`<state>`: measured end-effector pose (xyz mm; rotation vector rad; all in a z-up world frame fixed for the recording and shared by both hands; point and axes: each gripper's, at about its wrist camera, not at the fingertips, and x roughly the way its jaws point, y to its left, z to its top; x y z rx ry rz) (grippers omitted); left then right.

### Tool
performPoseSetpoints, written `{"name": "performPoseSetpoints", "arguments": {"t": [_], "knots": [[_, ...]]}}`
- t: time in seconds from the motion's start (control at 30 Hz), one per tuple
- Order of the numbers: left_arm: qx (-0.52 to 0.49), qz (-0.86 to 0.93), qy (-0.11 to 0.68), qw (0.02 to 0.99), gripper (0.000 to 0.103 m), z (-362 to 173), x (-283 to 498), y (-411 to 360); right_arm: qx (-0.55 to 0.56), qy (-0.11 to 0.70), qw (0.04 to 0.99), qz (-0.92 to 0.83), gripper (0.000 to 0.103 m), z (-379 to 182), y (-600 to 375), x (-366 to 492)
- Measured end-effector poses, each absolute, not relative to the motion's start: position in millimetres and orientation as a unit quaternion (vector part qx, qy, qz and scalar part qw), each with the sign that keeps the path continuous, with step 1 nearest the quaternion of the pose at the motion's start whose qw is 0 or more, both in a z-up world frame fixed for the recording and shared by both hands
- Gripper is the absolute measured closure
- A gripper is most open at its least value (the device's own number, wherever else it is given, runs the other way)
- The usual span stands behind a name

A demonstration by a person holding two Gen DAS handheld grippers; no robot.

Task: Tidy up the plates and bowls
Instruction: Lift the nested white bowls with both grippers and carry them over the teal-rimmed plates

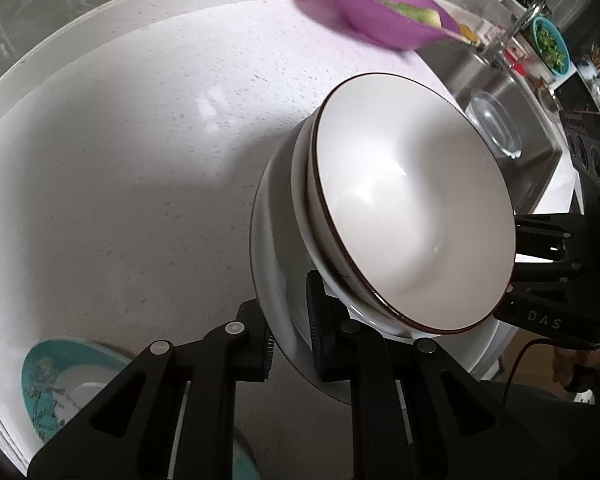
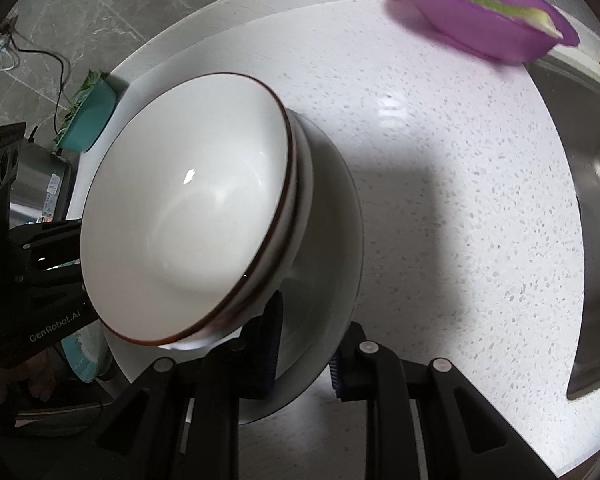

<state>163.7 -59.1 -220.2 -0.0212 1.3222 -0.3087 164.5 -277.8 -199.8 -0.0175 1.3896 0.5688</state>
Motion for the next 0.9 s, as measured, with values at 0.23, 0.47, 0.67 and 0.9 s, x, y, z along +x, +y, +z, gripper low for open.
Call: {"name": "performPoseSetpoints", "arguments": {"t": [0.23,0.47,0.67,0.9], "knots": [[-0.026,-0.130,0.594,0.793,0.090,-185,147,-27,-0.020,0.623,0.731,0.279,0.081,-178,-251,149],[-0.039,-0.118,0.578,0.807,0.090,-147,122,11,-0.036,0.607,0.734,0.302,0.081,-146,-223,138],[-0.052,-0.103,0.567,0.815,0.090,-123,98,49,-0.052,0.594,0.735,0.323,0.081,-122,-192,126],[-0.069,-0.082,0.560,0.821,0.090,-109,60,106,-0.065,0.587,0.727,0.351,0.080,-110,-145,110]]}}
